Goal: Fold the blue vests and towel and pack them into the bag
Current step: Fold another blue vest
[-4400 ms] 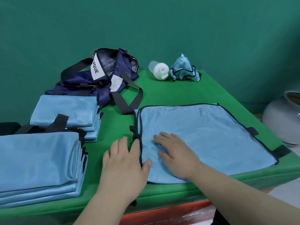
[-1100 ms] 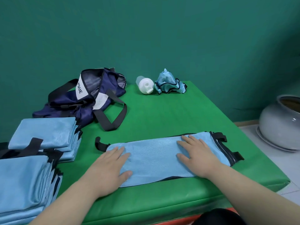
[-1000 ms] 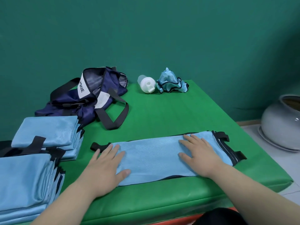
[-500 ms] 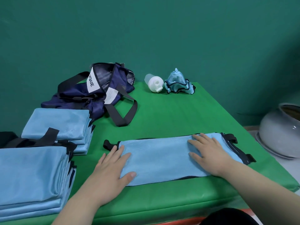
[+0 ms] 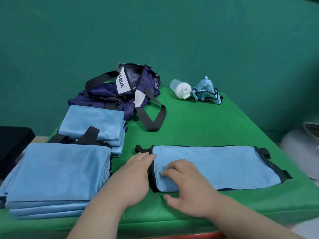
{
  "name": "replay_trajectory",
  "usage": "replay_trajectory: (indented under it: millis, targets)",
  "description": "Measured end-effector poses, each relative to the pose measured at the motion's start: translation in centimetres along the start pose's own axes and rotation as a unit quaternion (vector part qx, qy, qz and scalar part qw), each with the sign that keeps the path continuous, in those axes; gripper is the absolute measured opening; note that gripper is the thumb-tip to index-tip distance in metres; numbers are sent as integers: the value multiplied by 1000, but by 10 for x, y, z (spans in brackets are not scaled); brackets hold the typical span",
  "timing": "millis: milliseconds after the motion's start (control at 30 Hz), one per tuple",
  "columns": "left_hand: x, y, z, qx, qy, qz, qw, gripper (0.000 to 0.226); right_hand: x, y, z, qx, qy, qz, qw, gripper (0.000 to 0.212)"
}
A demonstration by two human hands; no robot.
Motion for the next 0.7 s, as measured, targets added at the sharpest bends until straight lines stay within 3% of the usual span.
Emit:
replay_trajectory:
  millis: [267, 467, 700]
  targets:
    - [2, -7, 3, -14, -18, -20, 1000, 69, 13, 12, -1, -108, 20, 10, 994, 41]
    - [3, -5, 4, -21, -17, -2, 1000, 73, 24, 14, -1, -158, -30, 11, 987, 23]
    - [6, -9, 2, -26, 24, -47, 998, 77, 20, -4, 14, 17, -23, -126, 992, 39]
Point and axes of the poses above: each hand's wrist, its own x-axis towards the middle knuckle, its own z-axis out of the back of the hand, y = z × x, the point moved 5 cm from there along x, towards the middle knuckle
